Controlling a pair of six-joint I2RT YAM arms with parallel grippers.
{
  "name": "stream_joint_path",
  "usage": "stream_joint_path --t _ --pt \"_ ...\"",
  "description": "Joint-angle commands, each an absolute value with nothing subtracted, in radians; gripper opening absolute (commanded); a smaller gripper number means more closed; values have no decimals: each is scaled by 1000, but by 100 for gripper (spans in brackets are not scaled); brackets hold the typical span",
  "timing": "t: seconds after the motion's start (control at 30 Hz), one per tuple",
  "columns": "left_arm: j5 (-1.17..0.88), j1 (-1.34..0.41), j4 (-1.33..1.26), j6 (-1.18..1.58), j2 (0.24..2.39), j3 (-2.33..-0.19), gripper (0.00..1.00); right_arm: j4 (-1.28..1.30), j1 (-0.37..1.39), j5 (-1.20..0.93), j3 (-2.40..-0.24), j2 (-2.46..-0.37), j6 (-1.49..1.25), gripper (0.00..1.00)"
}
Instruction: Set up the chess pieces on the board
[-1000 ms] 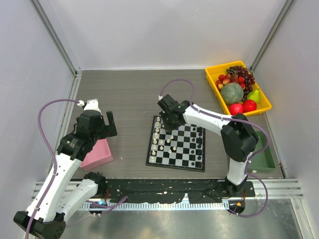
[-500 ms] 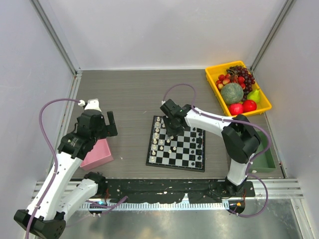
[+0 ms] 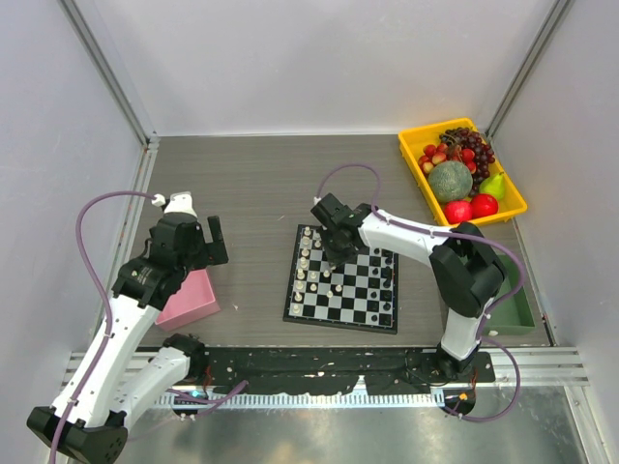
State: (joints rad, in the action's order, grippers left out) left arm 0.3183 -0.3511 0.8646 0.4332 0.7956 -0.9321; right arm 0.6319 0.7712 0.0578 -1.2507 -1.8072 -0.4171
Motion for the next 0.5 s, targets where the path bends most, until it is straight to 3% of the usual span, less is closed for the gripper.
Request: stream_joint_path --t 0.0,0.47 --pt "322 -347 827 419 788 -945 99 614 775 60 -1319 -1782 -410 11" --pt "339 -347 838 419 775 -942 99 603 795 63 -1445 -1904 -419 11"
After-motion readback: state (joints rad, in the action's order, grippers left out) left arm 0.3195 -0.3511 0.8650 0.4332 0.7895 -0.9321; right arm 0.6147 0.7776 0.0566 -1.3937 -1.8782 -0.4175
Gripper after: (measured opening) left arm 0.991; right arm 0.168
